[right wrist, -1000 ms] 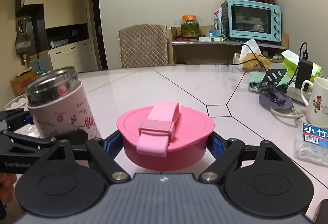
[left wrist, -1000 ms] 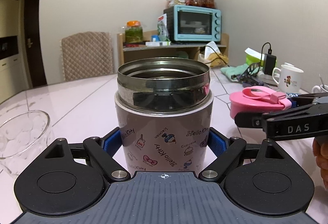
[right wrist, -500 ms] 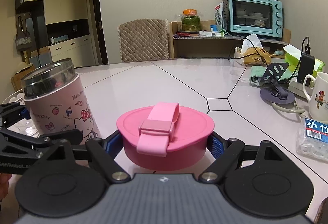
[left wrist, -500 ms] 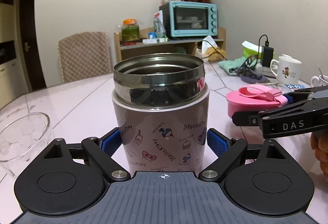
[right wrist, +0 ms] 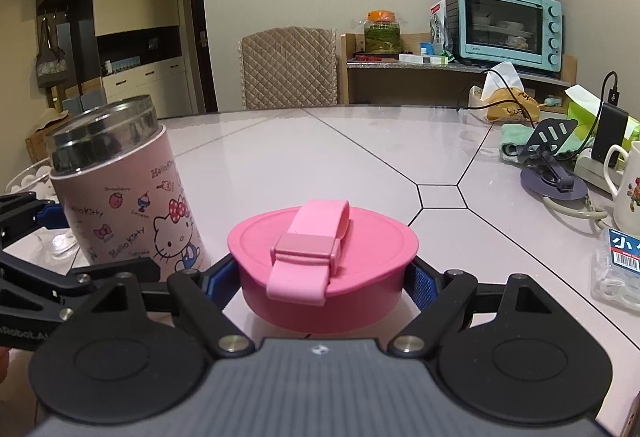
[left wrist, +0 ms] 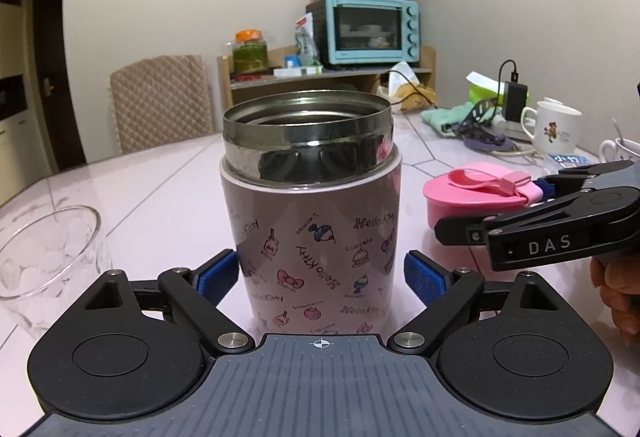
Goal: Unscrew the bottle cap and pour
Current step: 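Carry the pink cap beside the jar and lower it with the right tool, then set the pink cap on the table and open the right tool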
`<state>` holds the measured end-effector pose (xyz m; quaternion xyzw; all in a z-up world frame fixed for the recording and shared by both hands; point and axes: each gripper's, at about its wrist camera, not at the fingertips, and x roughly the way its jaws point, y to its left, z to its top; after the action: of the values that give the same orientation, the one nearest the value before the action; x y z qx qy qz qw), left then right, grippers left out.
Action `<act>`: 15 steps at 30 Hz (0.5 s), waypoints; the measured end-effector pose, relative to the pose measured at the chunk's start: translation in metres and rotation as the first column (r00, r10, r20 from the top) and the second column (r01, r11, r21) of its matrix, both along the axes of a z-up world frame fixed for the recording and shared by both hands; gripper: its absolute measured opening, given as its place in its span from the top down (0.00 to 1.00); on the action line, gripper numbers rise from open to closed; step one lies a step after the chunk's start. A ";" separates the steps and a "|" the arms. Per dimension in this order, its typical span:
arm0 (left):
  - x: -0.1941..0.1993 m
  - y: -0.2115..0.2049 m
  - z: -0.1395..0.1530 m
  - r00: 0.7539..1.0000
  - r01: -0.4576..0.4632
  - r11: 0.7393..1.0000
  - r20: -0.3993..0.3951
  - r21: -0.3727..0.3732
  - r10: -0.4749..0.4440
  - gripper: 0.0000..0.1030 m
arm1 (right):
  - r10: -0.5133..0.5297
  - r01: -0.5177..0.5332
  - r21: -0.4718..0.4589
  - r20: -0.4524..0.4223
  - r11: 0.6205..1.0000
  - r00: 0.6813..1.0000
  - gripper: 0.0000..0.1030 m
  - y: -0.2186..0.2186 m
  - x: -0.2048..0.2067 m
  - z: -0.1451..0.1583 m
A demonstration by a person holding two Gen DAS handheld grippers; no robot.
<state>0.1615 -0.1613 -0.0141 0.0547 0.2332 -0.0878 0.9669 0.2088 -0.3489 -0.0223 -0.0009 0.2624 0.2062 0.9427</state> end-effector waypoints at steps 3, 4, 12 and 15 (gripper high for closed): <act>0.000 0.000 0.000 1.000 0.003 1.000 -0.003 0.001 -0.003 0.10 | 0.000 0.000 -0.007 -0.006 1.000 1.000 0.17 0.001 0.001 0.000; -0.001 0.000 -0.001 1.000 0.004 1.000 -0.004 0.002 -0.004 0.10 | 0.001 -0.001 -0.009 -0.008 1.000 1.000 0.17 0.001 0.001 0.000; -0.002 0.002 -0.001 1.000 -0.001 1.000 -0.008 0.004 0.001 0.09 | 0.009 -0.010 -0.039 -0.024 0.999 1.000 0.17 0.008 0.008 -0.003; -0.003 0.003 -0.001 1.000 -0.001 1.000 -0.009 0.004 0.001 0.09 | 0.012 -0.013 -0.046 -0.032 0.999 0.999 0.17 0.009 0.010 -0.004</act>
<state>0.1588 -0.1585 -0.0148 0.0562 0.2377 -0.0868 0.9658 0.2184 -0.3398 -0.0259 -0.0208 0.2821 0.2061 0.9368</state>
